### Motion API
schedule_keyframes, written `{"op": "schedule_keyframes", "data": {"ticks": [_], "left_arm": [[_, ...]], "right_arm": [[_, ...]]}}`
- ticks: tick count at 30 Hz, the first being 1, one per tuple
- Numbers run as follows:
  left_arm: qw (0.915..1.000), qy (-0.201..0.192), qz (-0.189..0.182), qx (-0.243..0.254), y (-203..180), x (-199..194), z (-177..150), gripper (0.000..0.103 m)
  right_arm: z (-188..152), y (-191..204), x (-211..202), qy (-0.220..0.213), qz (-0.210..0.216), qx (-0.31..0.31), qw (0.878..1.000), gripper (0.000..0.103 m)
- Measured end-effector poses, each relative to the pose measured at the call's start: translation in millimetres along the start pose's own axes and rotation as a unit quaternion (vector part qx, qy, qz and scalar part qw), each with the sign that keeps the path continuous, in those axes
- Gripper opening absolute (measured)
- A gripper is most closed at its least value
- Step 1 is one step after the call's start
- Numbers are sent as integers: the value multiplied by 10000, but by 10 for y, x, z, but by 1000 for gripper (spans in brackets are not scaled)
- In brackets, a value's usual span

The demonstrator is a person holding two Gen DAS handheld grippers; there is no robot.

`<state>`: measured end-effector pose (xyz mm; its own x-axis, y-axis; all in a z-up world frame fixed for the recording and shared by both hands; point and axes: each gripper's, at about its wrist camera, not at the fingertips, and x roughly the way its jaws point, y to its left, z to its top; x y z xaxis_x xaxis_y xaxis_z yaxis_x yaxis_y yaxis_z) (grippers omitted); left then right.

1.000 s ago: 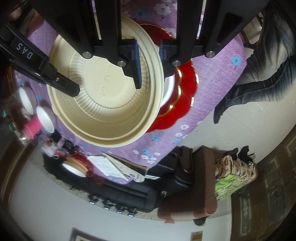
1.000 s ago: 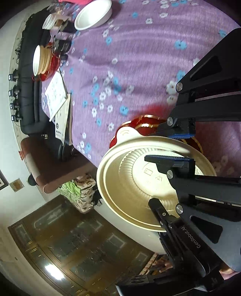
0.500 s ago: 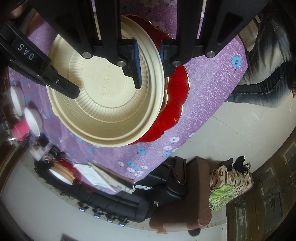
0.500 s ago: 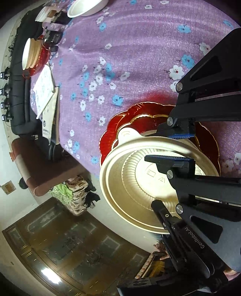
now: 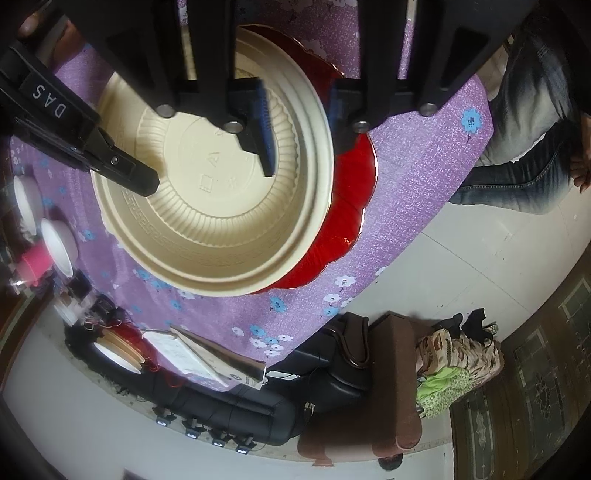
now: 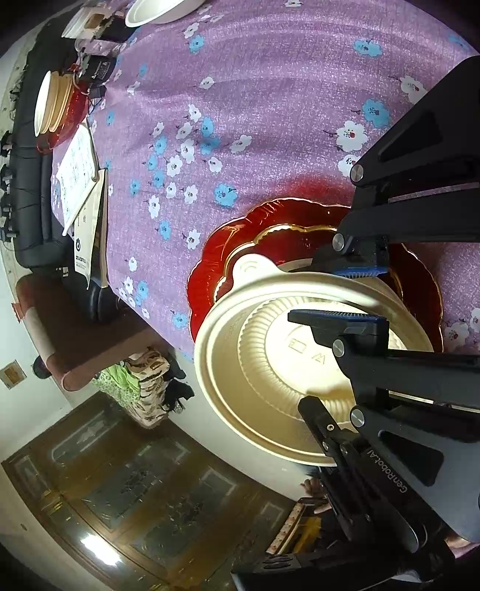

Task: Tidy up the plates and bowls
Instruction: 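Lower the beige bowl onto the plate stack and open both tools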

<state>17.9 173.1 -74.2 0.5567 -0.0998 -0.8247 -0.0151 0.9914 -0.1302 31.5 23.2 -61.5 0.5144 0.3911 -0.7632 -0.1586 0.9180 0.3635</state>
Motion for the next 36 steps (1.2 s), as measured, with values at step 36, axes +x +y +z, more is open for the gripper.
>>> {"op": "schedule_keyframes", "data": {"ticks": [36], "left_arm": [[9933,-876,-713,-251,-39,-523,104,73]], "right_arm": [[5,-102,-47,-33,78,-53,10000,21]]}}
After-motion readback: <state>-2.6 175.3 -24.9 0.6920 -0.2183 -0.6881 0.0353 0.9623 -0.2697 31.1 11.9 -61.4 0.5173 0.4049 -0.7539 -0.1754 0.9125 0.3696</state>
